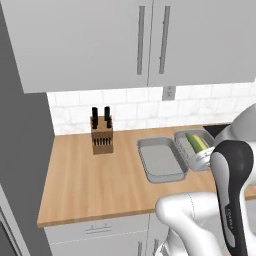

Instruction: Place one corn and one chicken drumstick in each tupperware on the nearby counter, to pack two identical lunches.

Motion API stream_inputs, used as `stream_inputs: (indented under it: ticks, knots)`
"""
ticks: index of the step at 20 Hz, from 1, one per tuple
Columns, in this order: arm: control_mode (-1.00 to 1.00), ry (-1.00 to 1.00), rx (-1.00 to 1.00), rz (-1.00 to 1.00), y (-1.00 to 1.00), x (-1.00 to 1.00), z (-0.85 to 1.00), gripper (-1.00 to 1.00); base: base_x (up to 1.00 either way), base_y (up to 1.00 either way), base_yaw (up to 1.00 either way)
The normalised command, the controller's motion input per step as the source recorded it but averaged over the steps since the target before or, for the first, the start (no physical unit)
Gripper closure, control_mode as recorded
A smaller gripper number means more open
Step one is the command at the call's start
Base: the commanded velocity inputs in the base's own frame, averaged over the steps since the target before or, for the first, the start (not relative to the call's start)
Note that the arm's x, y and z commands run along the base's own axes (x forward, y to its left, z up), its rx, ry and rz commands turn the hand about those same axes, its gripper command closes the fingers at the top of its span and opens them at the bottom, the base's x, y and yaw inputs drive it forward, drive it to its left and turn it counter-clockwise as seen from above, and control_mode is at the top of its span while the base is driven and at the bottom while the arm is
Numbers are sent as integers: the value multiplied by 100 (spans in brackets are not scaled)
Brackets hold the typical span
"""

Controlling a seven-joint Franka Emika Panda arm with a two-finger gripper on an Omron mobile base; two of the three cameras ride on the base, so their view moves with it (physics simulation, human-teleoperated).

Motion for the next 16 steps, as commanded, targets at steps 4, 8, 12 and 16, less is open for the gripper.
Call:
stream_inputs:
  ticks: [4,8,12,16]
  knots:
    - [-100,0,-1,0,0,27,-10,100,21,3,0]
    - [-100,0,-2,0,6,79,-29,100,0,0,0]
    - [-100,3,0,0,0,97,-46,100,0,0,0]
    - [-100,28,0,-3,-17,100,-70,100,0,0,0]
